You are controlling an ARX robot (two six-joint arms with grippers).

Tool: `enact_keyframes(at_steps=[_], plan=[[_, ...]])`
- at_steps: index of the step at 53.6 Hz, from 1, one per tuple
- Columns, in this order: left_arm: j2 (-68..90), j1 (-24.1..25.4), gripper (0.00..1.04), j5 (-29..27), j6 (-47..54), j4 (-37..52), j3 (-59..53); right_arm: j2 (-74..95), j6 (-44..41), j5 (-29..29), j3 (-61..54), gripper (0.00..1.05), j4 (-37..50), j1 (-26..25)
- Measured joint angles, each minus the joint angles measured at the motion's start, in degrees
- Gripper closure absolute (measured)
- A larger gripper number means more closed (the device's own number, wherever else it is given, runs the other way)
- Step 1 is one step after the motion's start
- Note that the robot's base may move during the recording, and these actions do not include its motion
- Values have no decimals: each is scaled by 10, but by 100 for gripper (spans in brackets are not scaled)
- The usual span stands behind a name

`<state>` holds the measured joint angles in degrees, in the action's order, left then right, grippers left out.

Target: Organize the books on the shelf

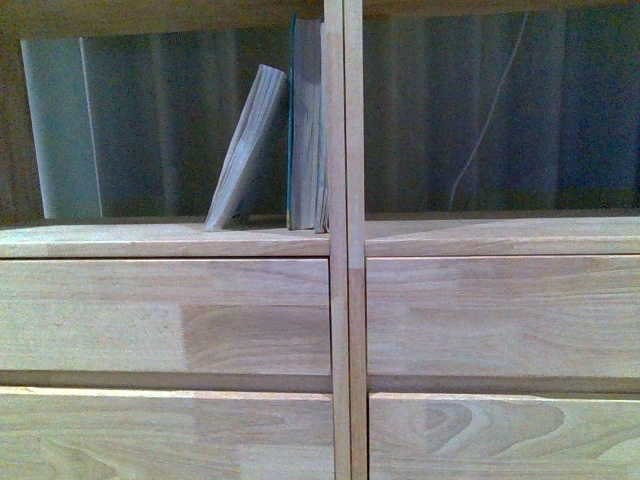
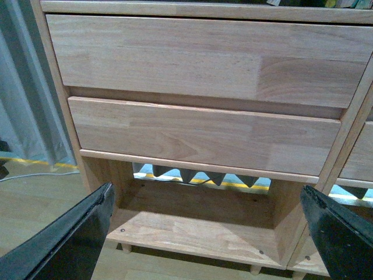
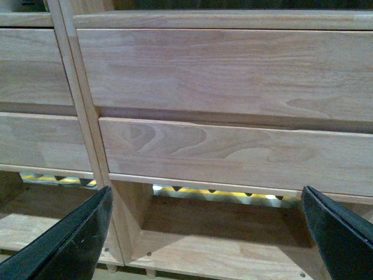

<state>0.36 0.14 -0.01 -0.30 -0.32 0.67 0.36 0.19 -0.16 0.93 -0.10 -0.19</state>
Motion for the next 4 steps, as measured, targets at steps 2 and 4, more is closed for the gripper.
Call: enact_keyframes(at_steps=[2,4], plan=[[0,0,7,0,0,0,0,0,0,0,0,7,0,0],[0,0,7,0,0,0,0,0,0,0,0,7,0,0]])
